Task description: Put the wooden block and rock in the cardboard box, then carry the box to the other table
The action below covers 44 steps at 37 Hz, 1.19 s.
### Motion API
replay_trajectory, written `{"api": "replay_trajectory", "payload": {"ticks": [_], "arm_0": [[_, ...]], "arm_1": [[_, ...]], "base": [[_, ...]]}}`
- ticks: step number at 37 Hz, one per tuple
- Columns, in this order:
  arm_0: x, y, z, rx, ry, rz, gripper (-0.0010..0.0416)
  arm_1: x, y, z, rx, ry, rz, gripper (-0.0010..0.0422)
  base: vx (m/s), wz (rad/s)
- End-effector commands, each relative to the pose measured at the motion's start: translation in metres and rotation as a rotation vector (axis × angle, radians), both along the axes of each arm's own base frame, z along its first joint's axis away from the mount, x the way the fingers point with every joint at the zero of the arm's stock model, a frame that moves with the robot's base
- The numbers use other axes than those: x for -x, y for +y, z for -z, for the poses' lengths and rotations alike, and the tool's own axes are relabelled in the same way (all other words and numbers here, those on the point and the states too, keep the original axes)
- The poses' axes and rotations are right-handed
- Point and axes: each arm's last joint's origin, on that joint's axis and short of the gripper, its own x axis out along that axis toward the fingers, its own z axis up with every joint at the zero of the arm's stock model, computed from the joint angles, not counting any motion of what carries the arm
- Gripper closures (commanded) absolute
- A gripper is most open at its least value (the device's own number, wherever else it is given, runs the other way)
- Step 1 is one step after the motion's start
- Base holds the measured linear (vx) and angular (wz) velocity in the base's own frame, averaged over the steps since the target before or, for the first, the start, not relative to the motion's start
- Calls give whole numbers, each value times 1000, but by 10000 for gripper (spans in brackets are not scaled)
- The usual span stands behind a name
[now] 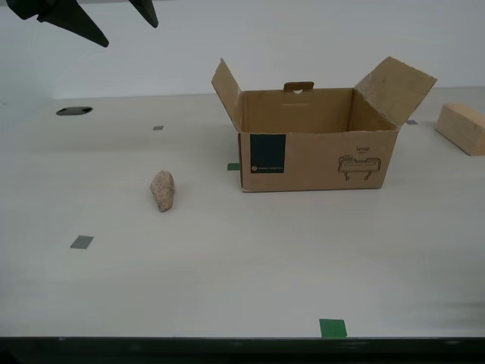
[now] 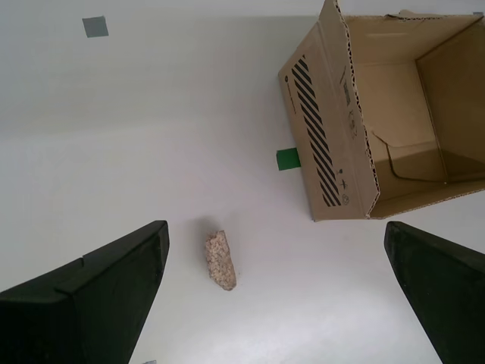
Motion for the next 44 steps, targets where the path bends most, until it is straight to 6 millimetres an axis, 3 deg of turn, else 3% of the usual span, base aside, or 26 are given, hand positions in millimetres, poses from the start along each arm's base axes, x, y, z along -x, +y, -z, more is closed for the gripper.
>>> {"api": "replay_trajectory", "payload": {"ticks": [1, 8, 17, 36, 44], "arm_0": [[-12, -2, 5, 3, -16, 7, 16], [-25, -4, 17, -1, 19, 6, 16], [-28, -8, 20, -4, 34, 19, 16], [-17, -57, 21, -67, 21, 107, 16], [-31, -63, 33, -39, -42, 93, 16]], "arm_1": [[0, 0, 0, -3, 4, -14, 23], [3, 2, 2, 14, 71, -87, 23], [9, 4, 6, -18, 138, -89, 23], [11, 5, 7, -29, 155, -90, 23], [11, 5, 7, -31, 160, -91, 23]], "base": [[0, 0], [0, 0], [0, 0], [0, 0], [0, 0]]}}
